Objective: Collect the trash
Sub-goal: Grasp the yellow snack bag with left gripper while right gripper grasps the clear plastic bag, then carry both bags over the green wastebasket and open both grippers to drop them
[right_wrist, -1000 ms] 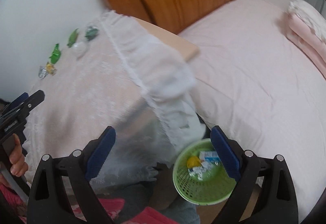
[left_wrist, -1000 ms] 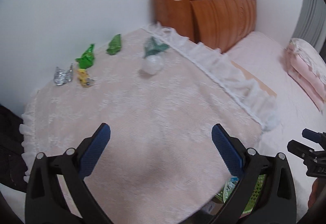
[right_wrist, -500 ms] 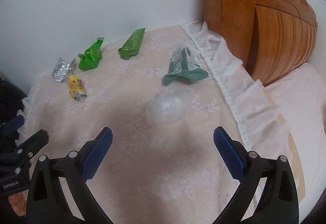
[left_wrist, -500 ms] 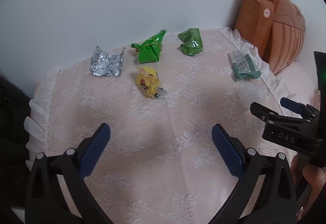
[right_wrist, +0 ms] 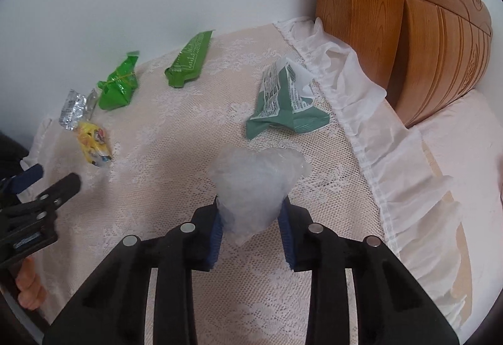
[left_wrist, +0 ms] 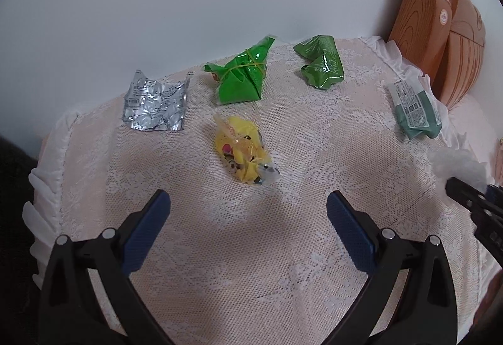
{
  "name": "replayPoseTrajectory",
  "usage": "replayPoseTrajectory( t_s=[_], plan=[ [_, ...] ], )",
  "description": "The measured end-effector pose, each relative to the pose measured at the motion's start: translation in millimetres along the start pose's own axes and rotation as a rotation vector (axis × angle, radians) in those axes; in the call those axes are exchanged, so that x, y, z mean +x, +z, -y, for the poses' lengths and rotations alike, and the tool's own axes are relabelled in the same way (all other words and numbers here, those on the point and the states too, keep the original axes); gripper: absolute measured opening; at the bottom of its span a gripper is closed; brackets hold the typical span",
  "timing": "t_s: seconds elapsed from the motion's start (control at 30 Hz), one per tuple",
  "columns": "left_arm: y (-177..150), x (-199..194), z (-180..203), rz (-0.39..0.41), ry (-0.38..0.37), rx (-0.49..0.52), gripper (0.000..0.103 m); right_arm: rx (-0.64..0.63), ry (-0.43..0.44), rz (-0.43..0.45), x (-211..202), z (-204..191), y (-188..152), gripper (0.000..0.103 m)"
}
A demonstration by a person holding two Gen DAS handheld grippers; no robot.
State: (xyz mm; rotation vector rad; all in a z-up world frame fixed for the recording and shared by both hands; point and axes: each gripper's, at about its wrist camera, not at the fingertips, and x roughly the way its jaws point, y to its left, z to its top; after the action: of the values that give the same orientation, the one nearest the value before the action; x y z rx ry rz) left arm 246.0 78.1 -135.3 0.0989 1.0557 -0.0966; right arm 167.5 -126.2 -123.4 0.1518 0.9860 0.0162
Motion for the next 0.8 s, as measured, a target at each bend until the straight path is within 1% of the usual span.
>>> replayPoseTrajectory(
  t_s=[0.1,0.17,0.27,0.3,0.33,0.37,0.4,0.43,0.47,0.5,0.53,0.63,0.8],
  plan=[
    [10.7,19.3,6.0,-0.024,0.000,-0.003,0.095,-0.001,0.003,0.002,-19.0,5.4,-13.9,0.032],
    [17.7,32.3,8.7,-0.042,0.001,-0.015,0.095,0.014,0.011,-0.001,-20.1,10.5,-13.6,0.032],
    [24.4,49.6,12.5,-0.062,0.011,-0.031,0.094,0.039,0.016,0.000,-32.5,18.2,-27.8,0.032],
    [26.1,54.9,13.8,-0.074,0.018,-0.034,0.087,0.043,0.016,0.001,-33.0,19.8,-29.0,0.033],
    [27.2,59.2,14.8,-0.086,0.024,-0.035,0.077,0.049,0.014,0.001,-34.7,22.4,-32.5,0.034],
    [28.4,62.9,15.3,-0.095,0.025,-0.041,0.074,0.051,0.015,0.002,-35.5,24.6,-35.6,0.034],
    [29.7,62.1,14.9,-0.083,0.020,-0.059,0.066,0.056,0.008,0.000,-36.8,27.0,-39.4,0.034],
    [30.5,61.6,14.3,-0.079,0.012,-0.075,0.055,0.059,0.003,-0.003,-37.2,28.9,-41.8,0.034],
    [31.2,60.9,14.2,-0.080,0.002,-0.085,0.050,0.066,0.002,-0.005,-38.1,30.9,-44.3,0.034],
    [31.7,59.5,14.5,-0.079,0.003,-0.086,0.037,0.071,0.003,-0.005,-38.4,32.0,-45.8,0.034],
    [31.6,58.2,14.7,-0.083,0.000,-0.086,0.031,0.077,0.004,-0.007,-39.6,33.3,-48.0,0.034],
    [28.8,48.0,14.0,-0.079,-0.020,-0.090,0.029,0.091,0.016,-0.005,-45.0,36.3,-55.3,0.034],
    [15.9,14.0,18.9,-0.050,-0.023,-0.031,0.029,0.095,0.020,0.001,-58.7,40.1,-71.4,0.034]
  ],
)
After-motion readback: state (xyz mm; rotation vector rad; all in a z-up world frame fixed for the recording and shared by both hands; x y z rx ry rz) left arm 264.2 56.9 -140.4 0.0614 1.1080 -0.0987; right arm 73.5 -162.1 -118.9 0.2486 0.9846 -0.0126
